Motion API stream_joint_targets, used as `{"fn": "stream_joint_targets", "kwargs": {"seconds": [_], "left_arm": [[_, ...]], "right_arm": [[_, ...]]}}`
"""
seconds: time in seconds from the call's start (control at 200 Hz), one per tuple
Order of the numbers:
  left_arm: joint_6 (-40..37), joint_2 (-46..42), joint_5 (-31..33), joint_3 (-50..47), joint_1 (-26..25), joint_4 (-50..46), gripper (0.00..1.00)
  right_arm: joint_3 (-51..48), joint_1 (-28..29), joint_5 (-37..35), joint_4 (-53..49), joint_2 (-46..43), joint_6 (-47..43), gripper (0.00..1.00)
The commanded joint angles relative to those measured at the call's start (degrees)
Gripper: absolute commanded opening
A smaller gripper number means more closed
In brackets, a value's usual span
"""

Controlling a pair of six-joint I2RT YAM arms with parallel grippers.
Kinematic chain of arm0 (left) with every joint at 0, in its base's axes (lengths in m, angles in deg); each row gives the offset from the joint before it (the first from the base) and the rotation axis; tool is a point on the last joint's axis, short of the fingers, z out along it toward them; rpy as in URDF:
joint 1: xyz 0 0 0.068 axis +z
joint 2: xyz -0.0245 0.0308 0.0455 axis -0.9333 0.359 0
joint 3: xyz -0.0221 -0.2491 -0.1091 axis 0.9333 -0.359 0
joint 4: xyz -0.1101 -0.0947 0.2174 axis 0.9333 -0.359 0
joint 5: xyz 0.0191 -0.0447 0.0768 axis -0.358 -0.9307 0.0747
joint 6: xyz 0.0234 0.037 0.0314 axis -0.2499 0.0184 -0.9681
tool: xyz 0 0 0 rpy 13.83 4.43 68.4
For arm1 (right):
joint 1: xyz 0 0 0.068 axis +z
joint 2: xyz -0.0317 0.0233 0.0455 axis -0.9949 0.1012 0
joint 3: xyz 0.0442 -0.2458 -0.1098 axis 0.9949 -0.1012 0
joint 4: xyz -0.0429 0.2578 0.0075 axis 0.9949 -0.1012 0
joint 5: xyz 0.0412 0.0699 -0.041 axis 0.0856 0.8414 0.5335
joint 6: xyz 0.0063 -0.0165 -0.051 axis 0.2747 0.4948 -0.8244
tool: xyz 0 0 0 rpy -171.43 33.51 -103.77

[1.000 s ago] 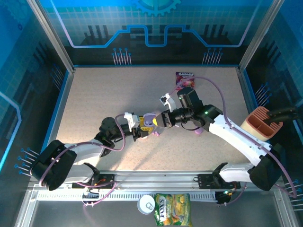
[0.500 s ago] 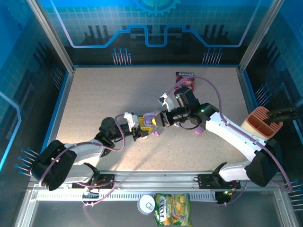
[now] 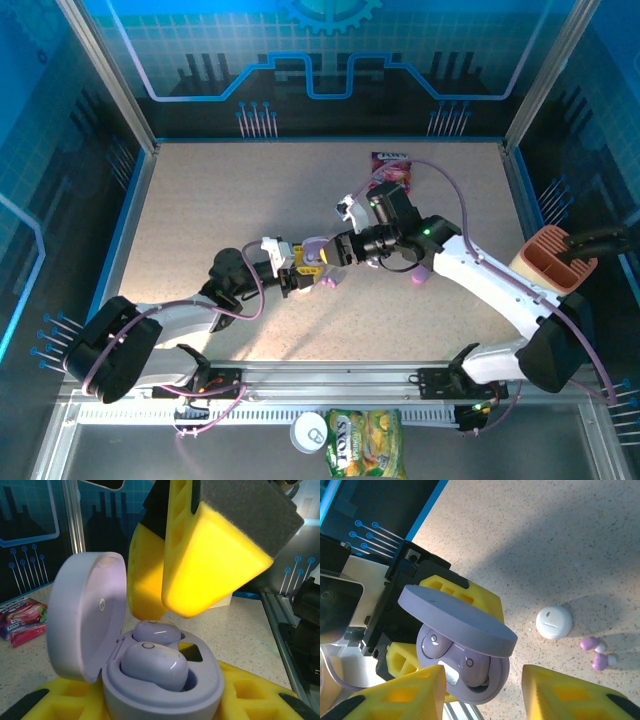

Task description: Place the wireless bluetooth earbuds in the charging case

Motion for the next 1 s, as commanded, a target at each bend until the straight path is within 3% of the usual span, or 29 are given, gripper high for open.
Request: {"fn": "stream_joint_targets", "kwargs": {"seconds": [0.0,0.32,0.465,0.76,0.855,0.995], "left_arm": [[0.92,-0.30,0.54,0.44,-0.29,3.25,0.31],[4.52,2.89,-0.76,0.69,-0.36,8.87,0.30],[4.41,2.16,0.43,0.59,-0.28,7.40,0.31],[5.09,0.91,4.20,1.51,-0.32,2.55,0.29],[5.01,1.02,4.03,1.95,-0.30,2.46,0.28],[5.03,0.83,4.39,1.74,-0.32,3.63,0.28]], "right_arm": [[0.88,-0.47,-1.19,3.09,-3.39,-0.11,0.47],[8.13,-0.90,1.45,2.26,2.75,-2.18,0.63],[11.09,-0.47,5.42,1.01,5.68,-3.54,0.63],[7.33,-0.54,12.02,3.30,2.88,-2.82,0.49],[5.77,-1.15,10.91,4.99,1.61,-0.05,0.49],[0.74,-4.48,6.75,12.55,-2.15,9.01,0.57]]}}
